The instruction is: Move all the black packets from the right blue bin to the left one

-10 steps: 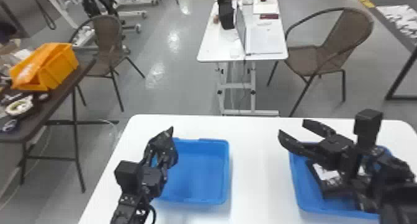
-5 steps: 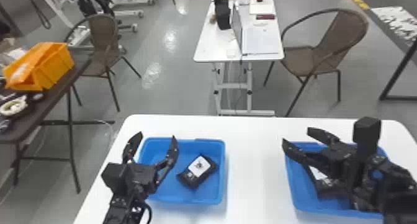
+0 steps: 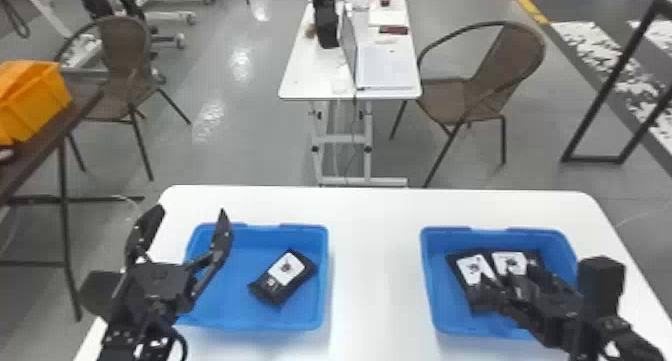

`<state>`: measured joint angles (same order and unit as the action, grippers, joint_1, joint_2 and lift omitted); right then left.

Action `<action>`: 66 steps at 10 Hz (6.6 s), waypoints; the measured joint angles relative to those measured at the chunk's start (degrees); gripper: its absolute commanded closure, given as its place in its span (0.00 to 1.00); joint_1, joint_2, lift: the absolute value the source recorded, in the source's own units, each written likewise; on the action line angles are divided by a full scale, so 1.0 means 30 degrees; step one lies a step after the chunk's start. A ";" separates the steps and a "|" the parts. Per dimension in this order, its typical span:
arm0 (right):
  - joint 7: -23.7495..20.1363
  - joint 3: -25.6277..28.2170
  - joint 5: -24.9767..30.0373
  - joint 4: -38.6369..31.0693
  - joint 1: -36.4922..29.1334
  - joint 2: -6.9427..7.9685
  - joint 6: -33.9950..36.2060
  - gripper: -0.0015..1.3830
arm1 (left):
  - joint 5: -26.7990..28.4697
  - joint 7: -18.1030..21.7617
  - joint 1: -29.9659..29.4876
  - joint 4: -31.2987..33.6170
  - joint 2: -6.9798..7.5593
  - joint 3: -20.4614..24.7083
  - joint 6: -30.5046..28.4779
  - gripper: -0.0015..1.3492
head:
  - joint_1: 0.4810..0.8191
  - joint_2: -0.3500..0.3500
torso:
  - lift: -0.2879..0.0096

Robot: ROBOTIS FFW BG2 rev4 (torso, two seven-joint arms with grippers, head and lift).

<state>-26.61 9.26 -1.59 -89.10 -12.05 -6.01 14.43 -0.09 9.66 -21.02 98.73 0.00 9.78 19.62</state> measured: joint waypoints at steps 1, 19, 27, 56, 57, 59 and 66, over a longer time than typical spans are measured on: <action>0.0232 0.0201 0.0122 0.0673 0.0052 0.0008 -0.0066 0.15 | -0.0087 0.0000 -0.0014 0.0009 0.0000 -0.0033 0.0079 0.14 | 0.63 0.52 | 0.97; 0.2577 -0.0599 0.2061 0.6400 0.3606 0.0530 -0.0365 0.92 | -0.1371 -0.0024 -0.0024 -0.0644 0.0000 -0.0137 0.0608 0.14 | 0.63 0.53 | 0.97; -0.0256 -0.1911 -0.3541 0.0196 0.2401 -0.0549 0.0589 0.92 | -0.1992 -0.0028 0.0189 -0.0597 0.0000 -0.0328 0.0848 0.14 | 0.63 0.63 | 0.97; -0.7709 -0.6659 -0.7394 0.4846 0.8552 -0.0517 0.0584 0.22 | -0.8233 0.1342 0.2677 -0.0469 0.0000 -0.2762 -0.4084 0.90 | 0.63 0.77 | 0.97; -0.7433 -0.5478 -0.6517 0.3979 0.7462 -0.0540 0.1005 0.23 | -0.6369 0.1152 0.2416 -0.1234 -0.0001 -0.1987 -0.3766 0.88 | 0.63 0.77 | 0.97; -0.7192 -0.3834 -0.5027 0.3305 0.6126 -0.0556 0.1335 0.23 | -0.3370 0.1066 0.1976 -0.2997 -0.0001 -0.0686 -0.2992 0.34 | 0.63 0.76 | 0.97; -0.4547 -0.2203 -0.1206 0.2055 0.4275 -0.0692 0.1447 0.24 | -0.3015 0.0716 0.1746 -0.3398 0.0000 -0.0629 0.0079 0.09 | 0.63 0.68 | 0.97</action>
<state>-40.25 2.65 -5.21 -82.93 0.78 -8.09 18.77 -9.13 11.81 -15.78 88.53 0.00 7.89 19.85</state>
